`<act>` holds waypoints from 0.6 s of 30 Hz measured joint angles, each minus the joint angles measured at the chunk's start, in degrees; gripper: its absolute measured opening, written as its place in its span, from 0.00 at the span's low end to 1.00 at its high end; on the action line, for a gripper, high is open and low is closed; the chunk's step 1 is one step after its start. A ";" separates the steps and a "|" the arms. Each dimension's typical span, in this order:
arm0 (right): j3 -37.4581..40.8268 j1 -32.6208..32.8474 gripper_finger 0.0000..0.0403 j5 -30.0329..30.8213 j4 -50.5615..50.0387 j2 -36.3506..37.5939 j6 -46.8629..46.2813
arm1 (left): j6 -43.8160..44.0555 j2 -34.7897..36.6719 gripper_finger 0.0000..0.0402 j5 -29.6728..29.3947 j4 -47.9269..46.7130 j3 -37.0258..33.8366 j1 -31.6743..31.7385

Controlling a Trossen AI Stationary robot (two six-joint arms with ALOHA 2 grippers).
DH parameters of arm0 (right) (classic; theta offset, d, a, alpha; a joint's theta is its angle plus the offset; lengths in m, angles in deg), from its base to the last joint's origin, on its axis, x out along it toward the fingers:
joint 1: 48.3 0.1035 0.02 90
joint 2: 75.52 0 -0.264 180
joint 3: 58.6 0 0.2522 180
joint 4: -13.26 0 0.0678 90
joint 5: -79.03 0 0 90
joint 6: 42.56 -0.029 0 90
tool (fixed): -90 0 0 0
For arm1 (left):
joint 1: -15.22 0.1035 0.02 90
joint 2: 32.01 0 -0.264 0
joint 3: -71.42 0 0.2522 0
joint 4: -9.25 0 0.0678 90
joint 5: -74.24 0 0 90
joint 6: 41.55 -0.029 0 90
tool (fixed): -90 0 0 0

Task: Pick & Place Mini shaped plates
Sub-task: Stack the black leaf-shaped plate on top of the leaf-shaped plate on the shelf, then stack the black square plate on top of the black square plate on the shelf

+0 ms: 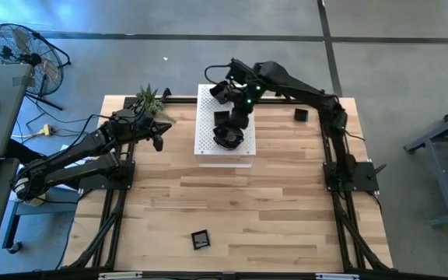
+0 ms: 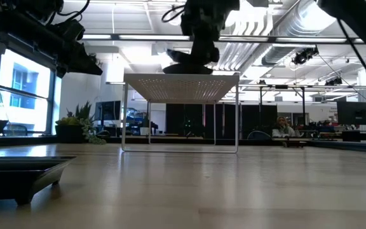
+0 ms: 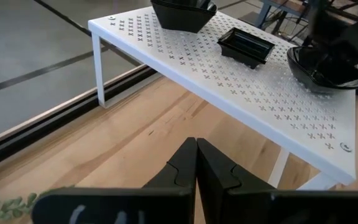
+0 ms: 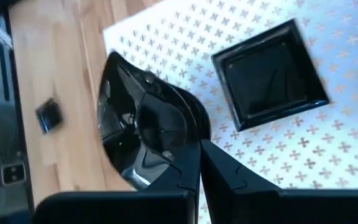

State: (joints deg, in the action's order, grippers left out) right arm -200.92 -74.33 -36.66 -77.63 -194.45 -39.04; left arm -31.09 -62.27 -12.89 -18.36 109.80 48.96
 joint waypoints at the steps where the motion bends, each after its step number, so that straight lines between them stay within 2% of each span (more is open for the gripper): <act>1: -0.56 -0.01 0.01 0.08 -0.59 -0.85 0.66 | -0.04 -0.02 0.00 0.00 -0.02 0.00 0.00; 11: 0.37 0.09 0.03 0.33 -3.16 -2.25 5.61 | 0.33 0.00 0.00 0.55 0.00 0.00 -0.01; 18: 0.37 0.45 0.16 2.92 -1.45 -2.25 6.95 | 0.33 0.00 0.00 1.57 -0.02 0.00 0.00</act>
State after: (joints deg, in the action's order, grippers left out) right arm -200.55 -73.88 -33.74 -79.08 -196.70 -32.09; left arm -30.76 -62.27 -11.31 -18.37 109.80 48.96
